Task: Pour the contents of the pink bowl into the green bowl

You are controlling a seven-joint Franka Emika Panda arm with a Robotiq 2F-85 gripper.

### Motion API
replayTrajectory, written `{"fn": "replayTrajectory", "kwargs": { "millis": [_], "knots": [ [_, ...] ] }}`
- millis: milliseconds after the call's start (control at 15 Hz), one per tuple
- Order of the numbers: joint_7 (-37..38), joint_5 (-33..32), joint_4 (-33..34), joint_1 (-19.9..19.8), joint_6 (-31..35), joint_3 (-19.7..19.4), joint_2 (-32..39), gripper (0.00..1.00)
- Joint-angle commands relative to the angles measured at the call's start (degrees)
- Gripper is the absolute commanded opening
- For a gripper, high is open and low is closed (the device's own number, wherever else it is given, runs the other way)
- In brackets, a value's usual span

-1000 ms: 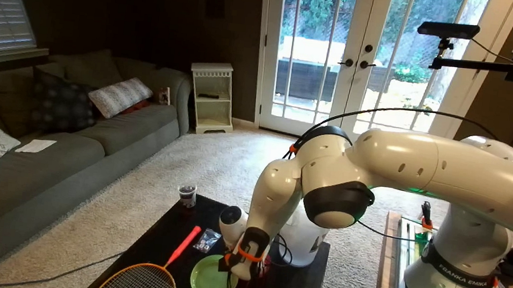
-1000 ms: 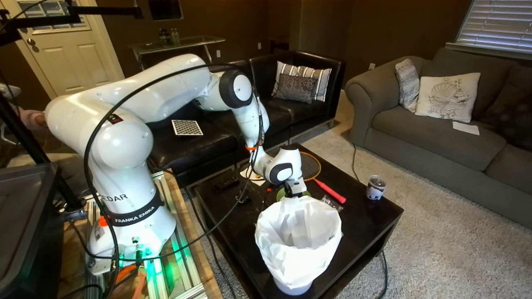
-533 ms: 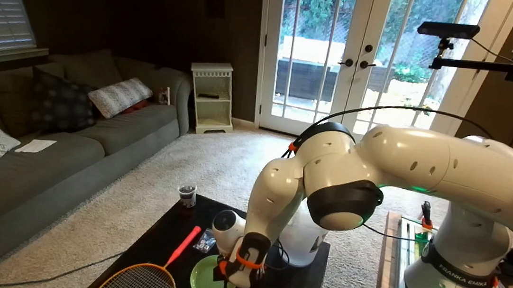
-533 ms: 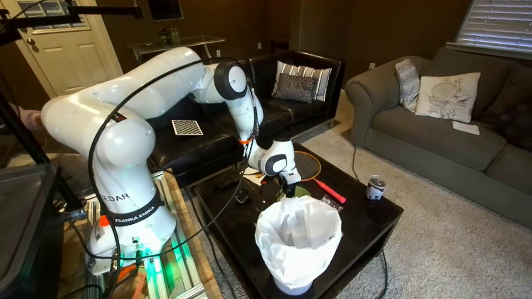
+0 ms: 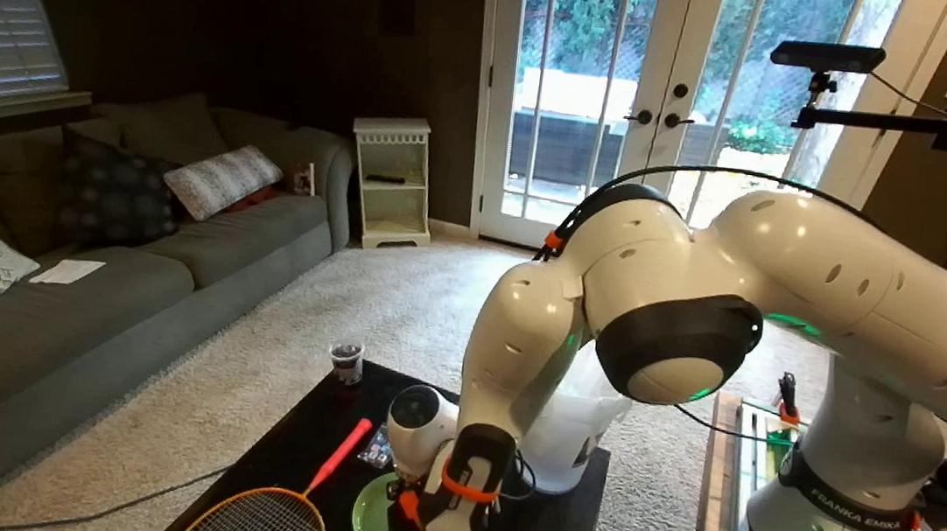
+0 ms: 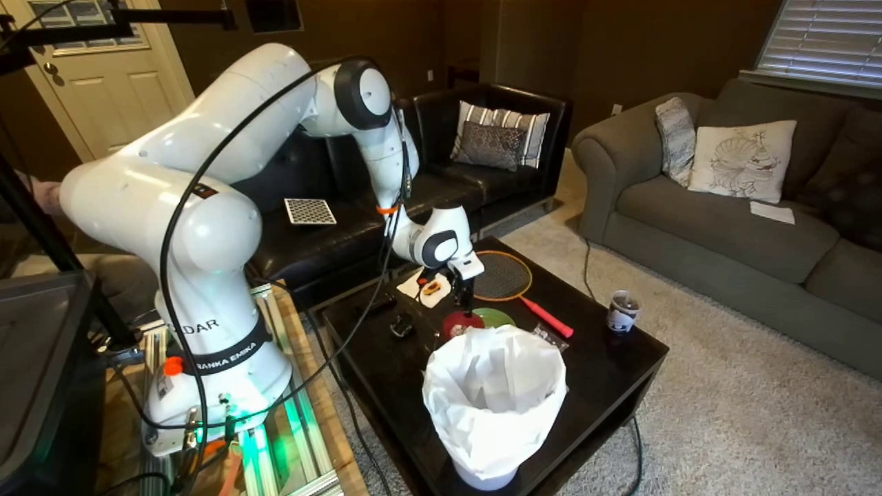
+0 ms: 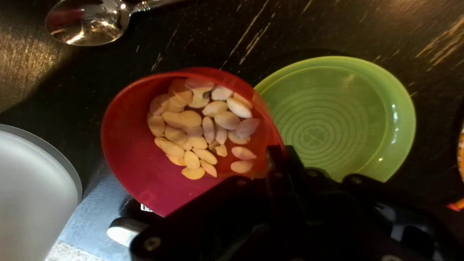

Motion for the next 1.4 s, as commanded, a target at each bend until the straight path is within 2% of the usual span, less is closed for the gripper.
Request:
{"fn": "replayTrajectory", "kwargs": {
  "millis": [0,67,267,533,733,1067,1333],
  "knots": [
    [-5.68,-1.04,-7.44,-4.49,6.44,5.14,-7.89,0.01],
    [-6.6,-0.51,-8.38,-5.24,8.45,5.96,-8.76,0.01],
    [-13.03,0.03,-10.39,-13.76,16.63,14.08,-11.39,0.01],
    [-21.09,-1.28,-10.69,-30.63,27.01,29.01,-9.99,0.01],
    [-25.88,-4.68,-10.34,-42.9,32.0,39.14,-6.65,0.01],
    [-30.67,-15.12,-8.48,-59.17,35.88,50.54,3.59,0.01],
    [-33.84,-24.32,-8.14,-69.75,36.36,56.62,12.59,0.01]
  ]
}}
